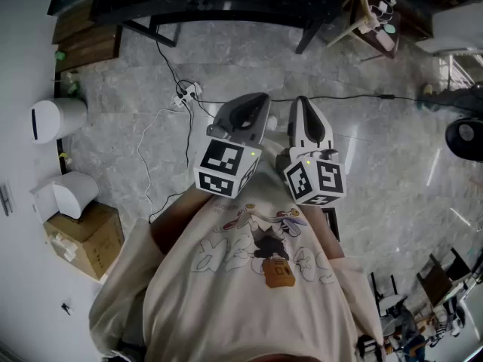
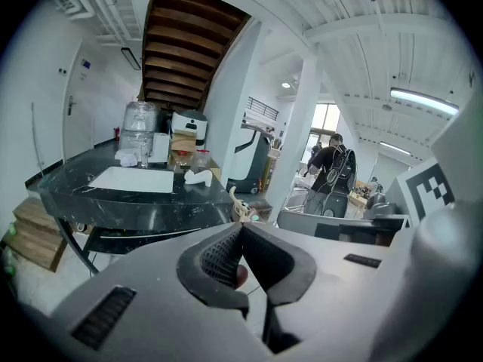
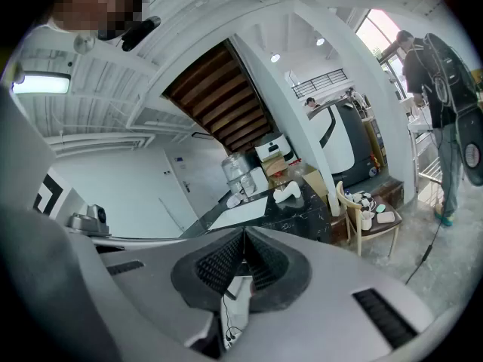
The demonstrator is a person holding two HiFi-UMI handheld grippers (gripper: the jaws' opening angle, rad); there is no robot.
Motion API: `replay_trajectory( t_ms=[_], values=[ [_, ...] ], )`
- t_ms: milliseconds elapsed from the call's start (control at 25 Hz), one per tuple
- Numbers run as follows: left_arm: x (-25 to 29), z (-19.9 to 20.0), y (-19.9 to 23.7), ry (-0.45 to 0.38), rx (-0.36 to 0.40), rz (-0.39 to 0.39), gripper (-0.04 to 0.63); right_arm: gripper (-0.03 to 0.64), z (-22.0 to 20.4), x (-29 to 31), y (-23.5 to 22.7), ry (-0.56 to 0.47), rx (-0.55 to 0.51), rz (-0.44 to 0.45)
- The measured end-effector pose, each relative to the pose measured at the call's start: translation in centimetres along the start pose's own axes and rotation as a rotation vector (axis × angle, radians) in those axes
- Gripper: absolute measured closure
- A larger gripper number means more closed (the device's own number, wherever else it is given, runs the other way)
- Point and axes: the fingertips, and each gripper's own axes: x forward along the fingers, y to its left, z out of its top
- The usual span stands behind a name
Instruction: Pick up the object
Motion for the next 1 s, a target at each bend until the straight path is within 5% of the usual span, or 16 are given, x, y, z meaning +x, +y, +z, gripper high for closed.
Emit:
replay_trajectory(
  t_ms=[1000],
  values=[
    [3.1, -0.1, -2.5, 0.03, -0.004, 0.002, 0.592, 0.595, 0.6, -0.2, -3.9, 0.011, 0.081, 0.013]
  ],
)
